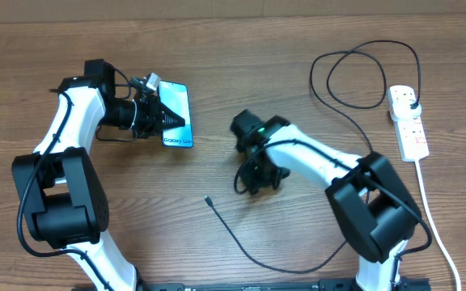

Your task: Plug charger to phone and switch on socket

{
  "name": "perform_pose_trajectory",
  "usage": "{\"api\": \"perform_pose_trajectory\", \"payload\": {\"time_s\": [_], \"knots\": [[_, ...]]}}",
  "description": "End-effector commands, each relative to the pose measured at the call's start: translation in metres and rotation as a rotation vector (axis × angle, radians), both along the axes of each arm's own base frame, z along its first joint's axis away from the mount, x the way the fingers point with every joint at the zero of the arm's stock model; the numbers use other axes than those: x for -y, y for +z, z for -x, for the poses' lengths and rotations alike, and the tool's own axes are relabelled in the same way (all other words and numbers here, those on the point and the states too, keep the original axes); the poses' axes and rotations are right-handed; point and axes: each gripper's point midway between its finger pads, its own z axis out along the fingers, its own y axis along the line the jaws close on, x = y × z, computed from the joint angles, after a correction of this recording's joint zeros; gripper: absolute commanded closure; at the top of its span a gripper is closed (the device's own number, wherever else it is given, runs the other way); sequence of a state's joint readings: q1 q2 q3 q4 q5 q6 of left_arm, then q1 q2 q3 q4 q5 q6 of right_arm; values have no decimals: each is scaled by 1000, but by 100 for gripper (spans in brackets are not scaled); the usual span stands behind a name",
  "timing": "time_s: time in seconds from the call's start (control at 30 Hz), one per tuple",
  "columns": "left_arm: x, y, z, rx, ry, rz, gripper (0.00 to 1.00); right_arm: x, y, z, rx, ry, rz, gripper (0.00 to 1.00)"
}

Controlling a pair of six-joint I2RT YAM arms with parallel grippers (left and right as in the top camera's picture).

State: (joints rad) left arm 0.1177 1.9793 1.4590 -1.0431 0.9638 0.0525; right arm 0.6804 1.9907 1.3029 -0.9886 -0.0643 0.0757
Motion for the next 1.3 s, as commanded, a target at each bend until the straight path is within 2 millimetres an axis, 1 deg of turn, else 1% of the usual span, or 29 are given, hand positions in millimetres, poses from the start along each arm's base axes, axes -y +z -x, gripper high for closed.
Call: {"api": "perform_pose_trajectory", "payload": {"time_s": [0.0, 0.1, 0.2, 0.27, 0.33, 0.37, 0.5, 0.6, 0.67, 0.77, 0.87, 0.97, 1.13, 1.2, 1.27], "knots": [[5, 13, 1, 45, -16, 19, 96, -33, -11, 34, -64, 151, -39, 38], [5, 13, 1, 44, -16, 19, 96, -46, -10, 42, 12, 238, 23, 32], [5, 13, 1, 45, -16, 18, 96, -56, -10, 55, 73, 325, 81, 23], [5, 13, 0, 50, -16, 16, 96, -60, -9, 60, 126, 336, 125, 19], [4, 13, -2, 68, -20, 11, 96, -64, -8, 65, 166, 344, 155, 9], [4, 13, -4, 84, -24, 9, 96, -65, -8, 67, 182, 346, 166, 0], [4, 13, -8, 112, -25, 5, 96, -68, -6, 70, 218, 332, 187, 0], [3, 13, -8, 114, -25, 5, 96, -71, 3, 71, 191, 264, 178, 0], [3, 12, -8, 120, -29, -2, 96, -85, 16, 74, 163, 257, 120, 0], [-1, 7, -10, 126, -30, -40, 96, -111, 42, 67, 190, 261, 33, 0], [-2, 5, -10, 123, -29, -53, 96, -123, 58, 66, 184, 323, -12, 0], [-1, 7, -9, 119, -30, -36, 96, -122, 56, 68, 176, 337, -11, 0], [-1, 7, -9, 121, -30, -38, 96, -114, 46, 73, 155, 340, 13, 0], [-1, 7, -9, 125, -33, -40, 96, -106, 37, 79, 128, 341, 29, 0], [-1, 7, -9, 132, -39, -41, 96, -100, 25, 83, 115, 327, 39, 0]]}}
